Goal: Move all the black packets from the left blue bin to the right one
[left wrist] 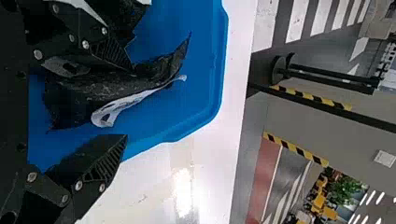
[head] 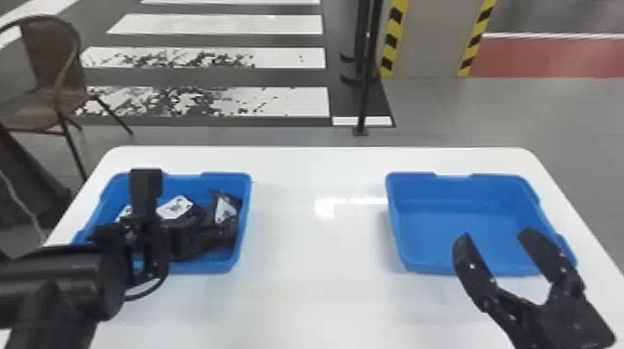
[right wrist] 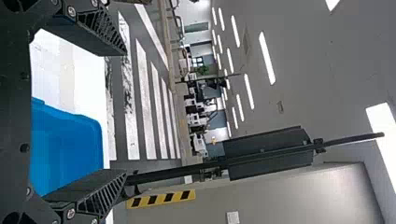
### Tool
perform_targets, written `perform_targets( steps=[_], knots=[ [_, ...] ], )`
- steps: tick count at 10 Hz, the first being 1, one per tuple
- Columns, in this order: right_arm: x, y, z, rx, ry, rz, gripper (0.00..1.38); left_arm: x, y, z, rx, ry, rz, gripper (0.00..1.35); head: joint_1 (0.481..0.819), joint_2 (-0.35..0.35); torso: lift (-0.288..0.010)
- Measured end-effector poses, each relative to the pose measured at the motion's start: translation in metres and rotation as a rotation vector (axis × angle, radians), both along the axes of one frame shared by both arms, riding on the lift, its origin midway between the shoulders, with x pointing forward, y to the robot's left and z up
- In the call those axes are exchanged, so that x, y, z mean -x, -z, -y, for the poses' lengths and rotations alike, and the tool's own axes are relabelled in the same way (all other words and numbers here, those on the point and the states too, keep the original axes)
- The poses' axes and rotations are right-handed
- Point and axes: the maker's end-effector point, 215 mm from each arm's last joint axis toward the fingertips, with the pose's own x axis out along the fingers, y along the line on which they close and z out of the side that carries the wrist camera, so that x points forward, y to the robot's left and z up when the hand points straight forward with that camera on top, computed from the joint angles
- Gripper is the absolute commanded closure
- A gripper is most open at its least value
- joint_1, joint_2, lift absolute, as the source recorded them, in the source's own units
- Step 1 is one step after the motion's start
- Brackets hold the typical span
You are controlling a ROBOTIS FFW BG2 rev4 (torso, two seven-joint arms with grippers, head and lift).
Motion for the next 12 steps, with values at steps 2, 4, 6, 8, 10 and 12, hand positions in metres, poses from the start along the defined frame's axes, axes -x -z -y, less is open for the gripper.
perform_targets(
  steps=[2, 4, 6, 8, 10, 12],
  knots=[
    [0.001, 0.001, 0.0, -0.004, 0.0, -0.002, 0.13, 0.001, 0.003, -0.009, -0.027, -0.011, 0.011, 1.16, 0.695, 0.011, -0.14],
    [0.002, 0.0, 0.001, -0.004, 0.0, -0.002, 0.13, 0.005, -0.002, -0.024, -0.071, -0.031, 0.026, 1.17, 0.695, 0.026, -0.14],
    [0.002, -0.002, 0.001, -0.006, 0.0, 0.0, 0.13, 0.03, -0.029, -0.044, -0.119, -0.058, 0.046, 1.17, 0.695, 0.055, -0.14],
    [0.003, -0.003, -0.002, -0.03, -0.016, 0.002, 0.13, 0.056, -0.063, -0.042, -0.115, -0.05, 0.094, 1.17, 0.695, 0.061, -0.14],
    [-0.001, -0.001, -0.016, -0.074, -0.085, -0.016, 0.13, 0.085, -0.088, 0.003, -0.004, 0.039, 0.132, 1.17, 0.695, 0.024, -0.14],
    [-0.009, 0.002, -0.043, -0.158, -0.194, -0.053, 0.13, 0.115, -0.108, 0.076, 0.178, 0.216, 0.147, 1.17, 0.695, -0.045, -0.14]
  ],
)
